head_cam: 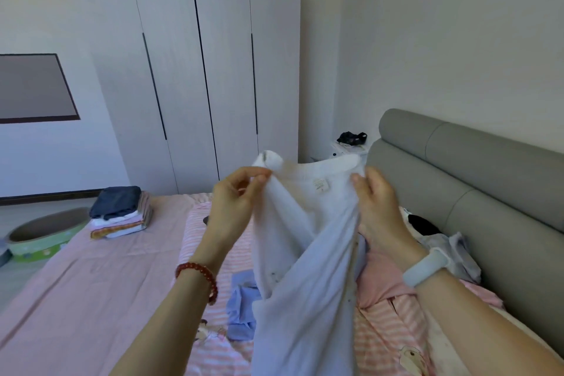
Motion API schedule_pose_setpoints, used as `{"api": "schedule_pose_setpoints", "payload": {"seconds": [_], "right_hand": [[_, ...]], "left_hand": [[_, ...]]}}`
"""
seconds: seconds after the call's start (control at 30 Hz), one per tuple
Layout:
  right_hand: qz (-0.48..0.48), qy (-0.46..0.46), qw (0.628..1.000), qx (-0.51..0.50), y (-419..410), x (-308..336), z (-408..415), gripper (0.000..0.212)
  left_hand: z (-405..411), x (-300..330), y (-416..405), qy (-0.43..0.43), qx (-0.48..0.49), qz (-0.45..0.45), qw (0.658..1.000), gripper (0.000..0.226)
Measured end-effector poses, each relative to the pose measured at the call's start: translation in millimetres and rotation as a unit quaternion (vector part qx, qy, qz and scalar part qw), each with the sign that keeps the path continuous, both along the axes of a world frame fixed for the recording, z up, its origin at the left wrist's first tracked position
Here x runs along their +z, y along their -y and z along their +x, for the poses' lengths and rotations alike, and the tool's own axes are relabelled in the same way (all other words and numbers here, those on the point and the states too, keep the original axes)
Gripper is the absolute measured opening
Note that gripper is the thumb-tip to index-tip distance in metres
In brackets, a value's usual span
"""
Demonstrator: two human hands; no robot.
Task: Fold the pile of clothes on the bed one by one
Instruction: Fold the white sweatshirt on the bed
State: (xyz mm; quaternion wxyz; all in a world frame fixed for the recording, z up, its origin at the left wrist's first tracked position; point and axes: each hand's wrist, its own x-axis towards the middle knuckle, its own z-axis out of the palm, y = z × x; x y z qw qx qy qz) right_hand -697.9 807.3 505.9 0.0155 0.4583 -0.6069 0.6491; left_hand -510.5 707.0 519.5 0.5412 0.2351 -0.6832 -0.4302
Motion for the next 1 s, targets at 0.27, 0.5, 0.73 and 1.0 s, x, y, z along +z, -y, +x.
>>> {"api": "schedule_pose_setpoints", "payload": {"seconds": [0.27, 0.5, 0.73, 1.0], "right_hand": [[-0.098, -0.127, 0.986, -0.046, -40.7, 28.1, -27.0, 0.033], [-0.209, -0.196, 0.953, -0.097, -43.8, 56.4, -7.2, 0.032], [-0.182, -0.229, 0.950, -0.109, -2.9, 54.8, -6.4, 0.036], [0.067, -0.309, 0.946, -0.076, 110.8, -22.1, -35.0, 0.048]], "left_hand": [[58.2, 20.9, -7.7, 0.019, 0.127, -0.131, 0.983, 0.025], [83.3, 60.9, -21.0, -0.061, 0.219, -0.240, 0.944, 0.030], [97.2, 63.9, 15.3, 0.065, 0.257, -0.203, 0.943, 0.014], [98.5, -10.0, 124.5, 0.383, 0.295, -0.114, 0.868, 0.033]]}}
